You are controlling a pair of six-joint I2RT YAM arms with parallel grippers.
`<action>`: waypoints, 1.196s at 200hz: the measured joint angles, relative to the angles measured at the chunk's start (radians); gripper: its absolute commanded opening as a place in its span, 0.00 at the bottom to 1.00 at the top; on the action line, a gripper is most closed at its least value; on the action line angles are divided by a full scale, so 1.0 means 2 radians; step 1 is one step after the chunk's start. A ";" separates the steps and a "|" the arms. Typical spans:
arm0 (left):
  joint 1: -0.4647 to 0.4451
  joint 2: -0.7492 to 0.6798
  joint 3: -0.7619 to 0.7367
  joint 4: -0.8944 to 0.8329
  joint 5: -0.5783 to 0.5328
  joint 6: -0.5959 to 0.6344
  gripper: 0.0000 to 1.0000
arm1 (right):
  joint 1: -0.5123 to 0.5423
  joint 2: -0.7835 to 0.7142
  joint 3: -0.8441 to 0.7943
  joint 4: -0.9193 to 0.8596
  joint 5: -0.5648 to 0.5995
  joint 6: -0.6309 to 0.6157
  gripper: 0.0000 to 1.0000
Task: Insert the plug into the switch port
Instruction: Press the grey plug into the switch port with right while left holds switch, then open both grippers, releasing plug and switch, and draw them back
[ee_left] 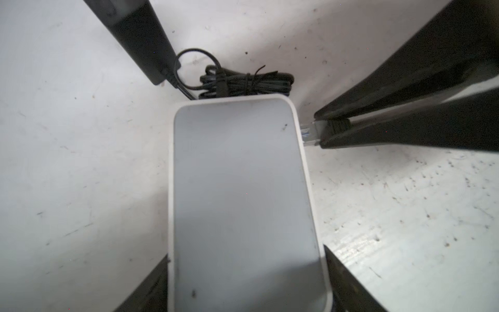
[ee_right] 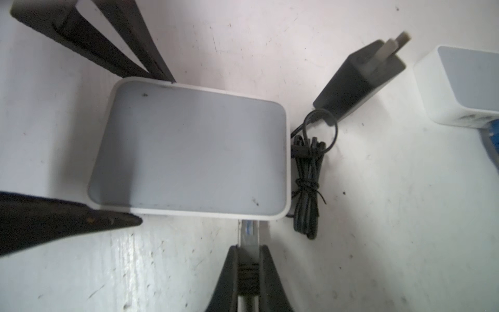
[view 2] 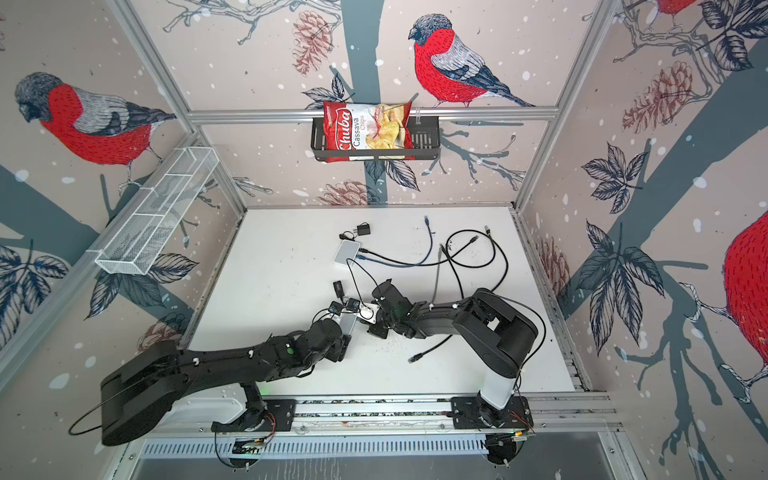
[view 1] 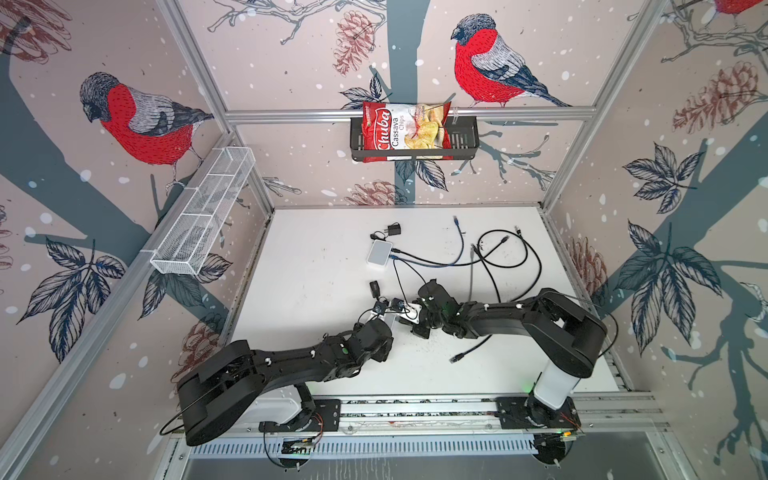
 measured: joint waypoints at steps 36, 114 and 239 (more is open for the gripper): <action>-0.011 -0.034 -0.010 0.002 0.044 0.030 0.98 | 0.000 0.000 0.000 0.068 0.035 -0.002 0.00; 0.005 -0.063 -0.029 0.024 0.081 0.044 0.98 | 0.000 0.024 0.019 0.107 0.064 0.017 0.00; 0.063 -0.155 -0.049 0.035 0.026 -0.018 0.98 | -0.041 0.009 0.032 0.095 0.061 0.121 0.09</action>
